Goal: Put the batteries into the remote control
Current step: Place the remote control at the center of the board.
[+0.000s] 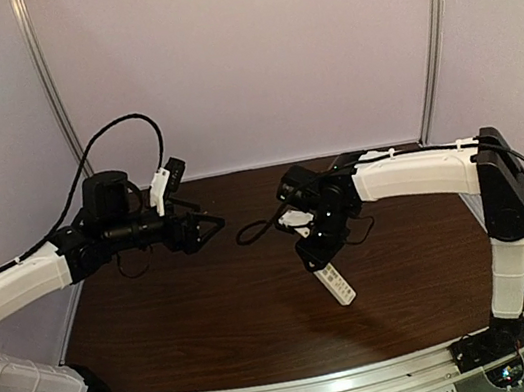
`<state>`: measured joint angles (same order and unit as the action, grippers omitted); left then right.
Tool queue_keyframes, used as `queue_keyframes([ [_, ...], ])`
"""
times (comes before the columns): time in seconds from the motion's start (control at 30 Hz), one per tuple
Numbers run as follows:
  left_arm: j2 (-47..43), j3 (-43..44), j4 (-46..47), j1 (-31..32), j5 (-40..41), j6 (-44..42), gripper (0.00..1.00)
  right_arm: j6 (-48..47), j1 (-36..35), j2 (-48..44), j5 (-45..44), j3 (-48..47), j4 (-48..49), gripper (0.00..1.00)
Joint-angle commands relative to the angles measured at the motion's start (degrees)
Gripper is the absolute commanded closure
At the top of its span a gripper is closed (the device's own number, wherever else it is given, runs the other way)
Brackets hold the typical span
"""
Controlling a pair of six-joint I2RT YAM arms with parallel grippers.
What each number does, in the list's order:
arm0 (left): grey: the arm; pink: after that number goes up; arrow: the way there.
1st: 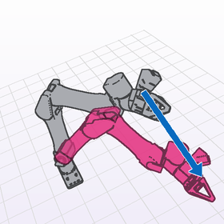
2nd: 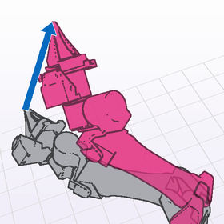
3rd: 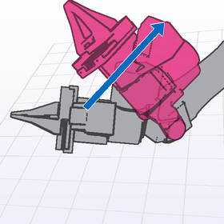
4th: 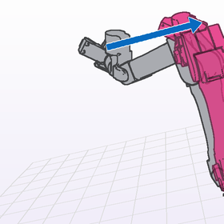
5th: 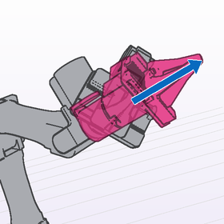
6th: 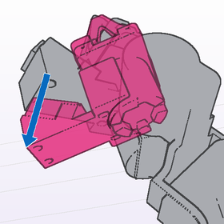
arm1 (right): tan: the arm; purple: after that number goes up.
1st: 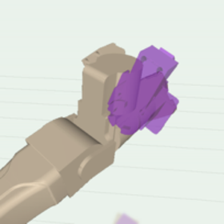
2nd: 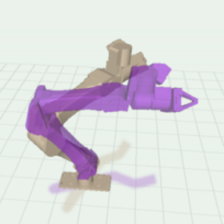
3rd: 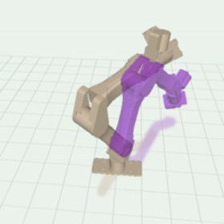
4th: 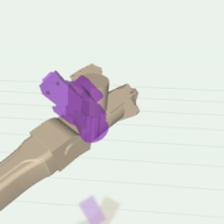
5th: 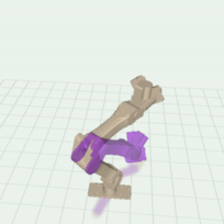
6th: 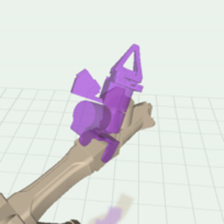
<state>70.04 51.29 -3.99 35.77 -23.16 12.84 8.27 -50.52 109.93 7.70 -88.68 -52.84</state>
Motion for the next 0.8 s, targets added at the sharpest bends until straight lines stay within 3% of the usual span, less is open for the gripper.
queue_keyframes([
  [0.0, -0.76, -0.83, 2.00, -0.35, -0.55, 0.41, 0.02, -0.64, -0.53, 1.77, 0.42, -1.29, 1.70, 0.97],
  [0.53, -0.02, -0.46, 1.78, -0.35, 0.82, -0.14, 0.03, -0.60, -0.99, 9.51, -0.56, -2.39, 4.93, 0.96],
  [0.77, 0.87, -0.56, 0.41, -0.35, 6.35, 1.65, 0.03, -0.47, -1.55, 11.96, -0.75, -2.42, 5.99, 0.87],
])
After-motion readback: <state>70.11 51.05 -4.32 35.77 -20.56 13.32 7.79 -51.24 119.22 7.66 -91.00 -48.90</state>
